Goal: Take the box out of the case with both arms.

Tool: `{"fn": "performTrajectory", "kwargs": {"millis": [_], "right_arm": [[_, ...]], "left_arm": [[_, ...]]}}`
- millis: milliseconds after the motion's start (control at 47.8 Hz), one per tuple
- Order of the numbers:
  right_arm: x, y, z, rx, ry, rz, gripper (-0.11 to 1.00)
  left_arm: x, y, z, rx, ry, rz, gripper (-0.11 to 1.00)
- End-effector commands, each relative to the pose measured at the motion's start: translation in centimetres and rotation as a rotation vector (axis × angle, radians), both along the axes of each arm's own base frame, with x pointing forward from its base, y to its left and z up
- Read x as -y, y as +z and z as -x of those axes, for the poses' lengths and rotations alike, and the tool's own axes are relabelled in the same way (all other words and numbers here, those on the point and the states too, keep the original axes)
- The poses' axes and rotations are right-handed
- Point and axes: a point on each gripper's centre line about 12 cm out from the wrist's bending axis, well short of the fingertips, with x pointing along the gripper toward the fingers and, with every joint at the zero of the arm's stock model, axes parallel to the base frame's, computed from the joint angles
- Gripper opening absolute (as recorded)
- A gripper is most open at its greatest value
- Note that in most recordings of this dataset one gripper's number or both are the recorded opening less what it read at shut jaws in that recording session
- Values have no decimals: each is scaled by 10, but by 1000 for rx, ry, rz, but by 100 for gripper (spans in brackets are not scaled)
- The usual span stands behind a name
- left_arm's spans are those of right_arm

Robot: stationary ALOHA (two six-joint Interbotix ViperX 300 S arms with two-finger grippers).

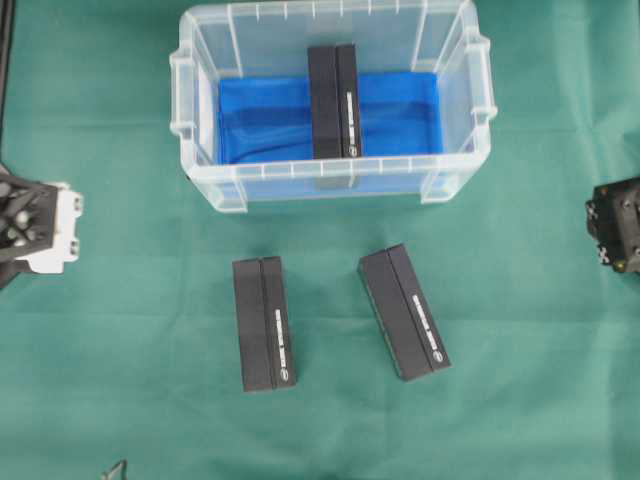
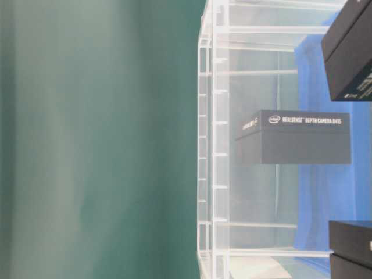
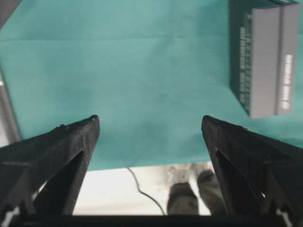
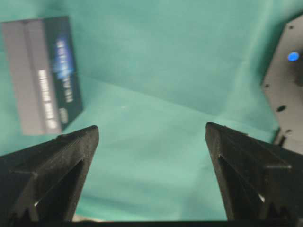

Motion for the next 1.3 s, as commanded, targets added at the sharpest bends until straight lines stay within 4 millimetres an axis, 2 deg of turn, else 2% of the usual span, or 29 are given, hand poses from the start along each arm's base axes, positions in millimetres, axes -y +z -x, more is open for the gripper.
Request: {"fn": "performTrajectory", "kwargs": {"millis": [0, 377, 628, 733, 1005, 1277], "right_arm": [[0, -1, 4, 10, 5, -3, 93], [2, -7, 1, 23, 11, -5, 93], [19, -6, 2, 21, -12, 13, 93], [37, -6, 4, 12, -16, 29, 93], [103, -12, 15, -46, -41, 69, 91], [151, -18, 17, -47, -30, 80, 91]], "left_arm": [[0, 2, 7, 13, -8, 5, 84], [-2, -4, 5, -1, -1, -1, 84], [-14, -3, 2, -6, 11, -9, 84], [-29, -3, 2, -11, 7, -22, 84], [-82, -1, 2, -25, 11, -62, 84], [-122, -3, 7, -53, 29, -86, 84]]}}
